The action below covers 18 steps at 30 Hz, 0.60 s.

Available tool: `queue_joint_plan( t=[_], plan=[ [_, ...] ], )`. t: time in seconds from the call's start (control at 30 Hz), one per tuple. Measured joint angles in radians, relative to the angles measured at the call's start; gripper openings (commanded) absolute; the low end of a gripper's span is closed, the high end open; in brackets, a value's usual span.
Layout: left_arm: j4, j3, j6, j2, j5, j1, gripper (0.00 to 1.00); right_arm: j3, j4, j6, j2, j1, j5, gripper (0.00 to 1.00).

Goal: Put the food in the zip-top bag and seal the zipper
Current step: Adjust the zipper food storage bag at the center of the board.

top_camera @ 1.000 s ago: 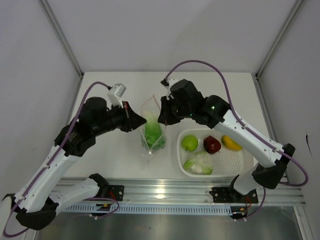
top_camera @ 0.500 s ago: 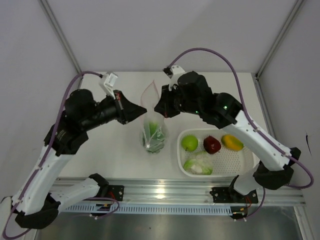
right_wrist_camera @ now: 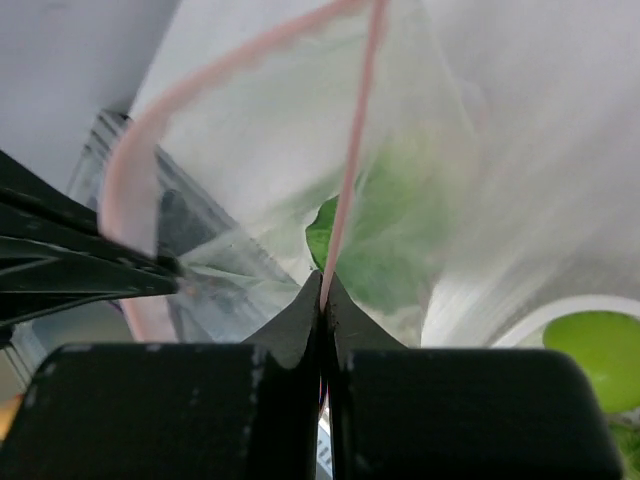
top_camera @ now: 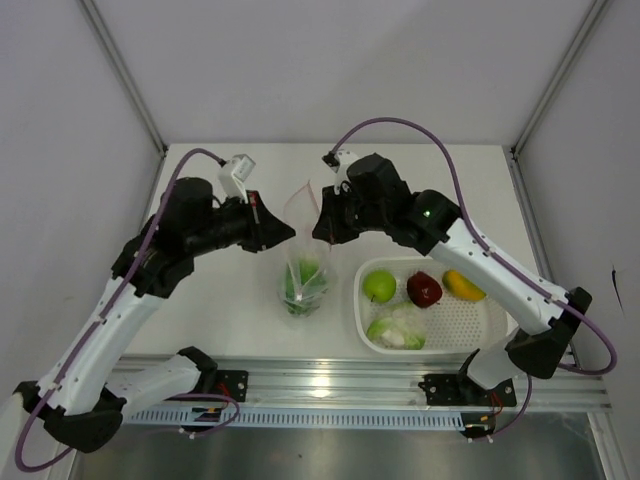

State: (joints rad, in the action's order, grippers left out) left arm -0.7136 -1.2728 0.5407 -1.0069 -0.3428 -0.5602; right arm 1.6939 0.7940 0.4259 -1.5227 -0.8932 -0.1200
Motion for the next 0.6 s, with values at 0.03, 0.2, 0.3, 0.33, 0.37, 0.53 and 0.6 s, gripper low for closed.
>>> queue_joint_plan(
  t=[0.03, 0.2, 0.3, 0.33, 0.37, 0.53, 0.6],
  plan=[
    [0.01, -0.021, -0.002, 0.01, 0.0, 0.0, 0.01, 0.003, -0.017, -0.001, 0.013, 0.0, -0.009, 0.0],
    [0.012, -0.035, -0.019, 0.025, -0.011, 0.025, 0.01, -0.025, -0.051, 0.006, 0.066, 0.001, -0.04, 0.0],
    [-0.023, -0.07, -0.028, -0.02, -0.007, 0.057, 0.0, -0.002, -0.027, -0.004, 0.053, -0.005, -0.032, 0.0],
    [-0.04, -0.093, -0.031, -0.035, -0.001, 0.062, 0.01, 0.02, -0.01, -0.009, 0.046, -0.006, -0.028, 0.0],
    [-0.05, -0.116, -0.036, -0.042, 0.001, 0.065, 0.0, 0.042, -0.001, -0.012, 0.043, -0.006, -0.027, 0.0],
    [0.008, -0.08, -0.042, 0.005, -0.021, 0.066, 0.01, 0.033, -0.059, -0.006, 0.071, -0.005, -0.044, 0.0],
    [0.038, 0.021, -0.037, 0.034, -0.039, 0.066, 0.01, -0.046, -0.08, 0.008, 0.089, -0.004, -0.057, 0.0]
  ],
)
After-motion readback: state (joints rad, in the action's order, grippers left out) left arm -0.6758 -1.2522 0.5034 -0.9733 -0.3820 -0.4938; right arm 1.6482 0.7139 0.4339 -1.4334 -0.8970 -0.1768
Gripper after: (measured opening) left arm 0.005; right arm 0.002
